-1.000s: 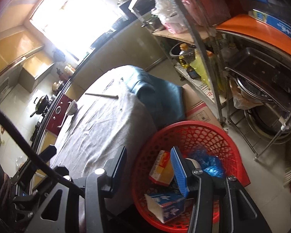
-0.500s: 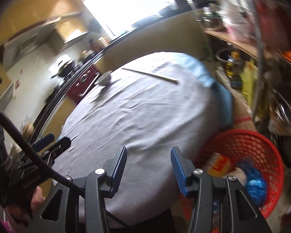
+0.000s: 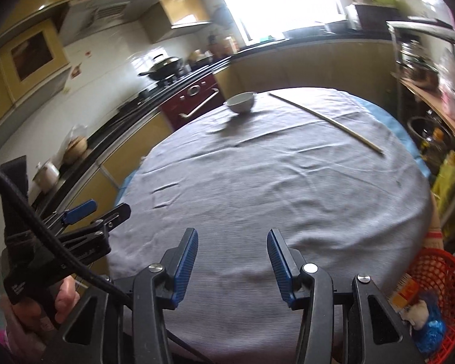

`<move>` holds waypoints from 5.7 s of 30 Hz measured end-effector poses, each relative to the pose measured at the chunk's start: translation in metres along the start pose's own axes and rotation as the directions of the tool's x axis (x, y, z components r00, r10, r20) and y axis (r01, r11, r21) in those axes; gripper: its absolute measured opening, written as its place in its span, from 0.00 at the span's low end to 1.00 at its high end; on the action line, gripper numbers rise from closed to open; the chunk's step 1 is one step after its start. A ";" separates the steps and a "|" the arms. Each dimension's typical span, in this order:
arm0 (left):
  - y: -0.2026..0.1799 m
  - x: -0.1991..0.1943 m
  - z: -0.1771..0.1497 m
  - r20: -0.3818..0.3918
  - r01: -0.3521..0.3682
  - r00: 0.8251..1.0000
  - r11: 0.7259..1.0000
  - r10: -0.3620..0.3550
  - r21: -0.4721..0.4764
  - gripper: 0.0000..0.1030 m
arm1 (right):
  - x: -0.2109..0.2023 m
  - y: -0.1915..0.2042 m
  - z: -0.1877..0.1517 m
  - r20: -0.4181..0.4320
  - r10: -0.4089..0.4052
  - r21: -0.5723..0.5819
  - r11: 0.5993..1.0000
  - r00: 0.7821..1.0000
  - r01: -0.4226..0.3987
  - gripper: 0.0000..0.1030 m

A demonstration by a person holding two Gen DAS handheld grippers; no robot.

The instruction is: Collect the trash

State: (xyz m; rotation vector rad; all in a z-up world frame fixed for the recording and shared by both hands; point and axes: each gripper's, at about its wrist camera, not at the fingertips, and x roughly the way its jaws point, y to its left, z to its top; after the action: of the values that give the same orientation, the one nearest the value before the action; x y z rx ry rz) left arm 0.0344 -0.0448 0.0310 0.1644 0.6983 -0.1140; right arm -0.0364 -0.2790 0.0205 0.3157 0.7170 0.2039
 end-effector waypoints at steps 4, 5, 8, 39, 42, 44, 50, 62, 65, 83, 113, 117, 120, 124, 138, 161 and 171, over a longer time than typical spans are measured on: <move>0.017 -0.002 -0.007 -0.008 -0.017 1.000 0.999 0.017 -0.039 0.77 | 0.008 0.025 -0.004 -0.017 0.014 -0.057 0.998 1.000 -0.015 0.50; 0.022 -0.003 -0.009 -0.012 -0.024 1.000 0.999 0.023 -0.049 0.77 | 0.009 0.030 -0.005 -0.020 0.016 -0.069 0.997 1.000 -0.017 0.50; 0.030 -0.005 -0.013 -0.016 -0.034 0.999 0.997 0.033 -0.070 0.77 | 0.012 0.046 -0.009 -0.025 0.024 -0.103 0.994 0.999 -0.027 0.50; 0.044 -0.066 -0.060 0.021 -0.094 0.995 0.987 0.098 -0.133 0.77 | -0.028 0.085 -0.053 0.032 -0.005 -0.132 0.991 0.999 0.010 0.53; 0.045 -0.065 -0.060 0.021 -0.096 0.995 0.986 0.100 -0.136 0.77 | -0.026 0.088 -0.055 0.026 -0.010 -0.143 0.990 1.000 0.014 0.53; 0.047 -0.064 -0.061 0.018 -0.098 0.995 0.985 0.101 -0.140 0.77 | -0.023 0.089 -0.056 0.020 -0.008 -0.146 0.989 1.000 0.011 0.53; 0.050 -0.064 -0.062 0.017 -0.111 0.993 0.983 0.115 -0.149 0.77 | -0.022 0.089 -0.059 0.016 -0.007 -0.143 0.990 1.000 0.009 0.53; 0.045 -0.066 -0.063 0.025 -0.118 0.992 0.983 0.123 -0.138 0.77 | -0.026 0.082 -0.058 0.026 -0.013 -0.118 0.993 1.000 0.016 0.53; 0.044 -0.067 -0.063 0.026 -0.116 0.992 0.984 0.121 -0.136 0.77 | -0.026 0.081 -0.059 0.027 -0.016 -0.115 0.993 0.999 0.019 0.53; 0.034 -0.072 -0.064 0.027 -0.090 0.995 0.989 0.093 -0.118 0.77 | -0.028 0.077 -0.059 0.031 -0.027 -0.098 0.995 0.999 0.030 0.53; 0.041 -0.071 -0.064 0.019 -0.086 0.996 0.986 0.090 -0.140 0.77 | -0.026 0.075 -0.061 0.021 -0.031 -0.094 0.995 0.999 0.033 0.53; 0.040 -0.072 -0.064 0.020 -0.086 0.996 0.986 0.090 -0.140 0.77 | -0.026 0.076 -0.061 0.020 -0.030 -0.095 0.995 0.999 0.032 0.53; 0.040 -0.072 -0.064 0.019 -0.086 0.996 0.986 0.089 -0.141 0.77 | -0.026 0.076 -0.061 0.019 -0.031 -0.095 0.995 0.999 0.033 0.53; 0.040 -0.072 -0.063 0.020 -0.086 0.996 0.986 0.089 -0.140 0.77 | -0.025 0.075 -0.060 0.017 -0.030 -0.094 0.995 0.999 0.031 0.53; 0.040 -0.073 -0.063 0.019 -0.085 0.996 0.986 0.088 -0.141 0.77 | -0.025 0.075 -0.060 0.015 -0.029 -0.093 0.995 0.999 0.031 0.53; 0.038 -0.070 -0.064 0.007 -0.085 0.996 0.986 0.087 -0.143 0.77 | -0.022 0.072 -0.062 0.013 -0.033 -0.088 0.996 0.999 0.034 0.53; 0.037 -0.068 -0.053 0.012 -0.071 0.997 0.987 0.074 -0.147 0.77 | -0.025 0.063 -0.048 0.038 -0.065 -0.061 0.996 0.997 0.067 0.53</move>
State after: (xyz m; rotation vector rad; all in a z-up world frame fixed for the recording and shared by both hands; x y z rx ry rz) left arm -0.0453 0.0046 0.0395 0.0481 0.6800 0.0056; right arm -0.0916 -0.2178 0.0241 0.2351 0.6832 0.1573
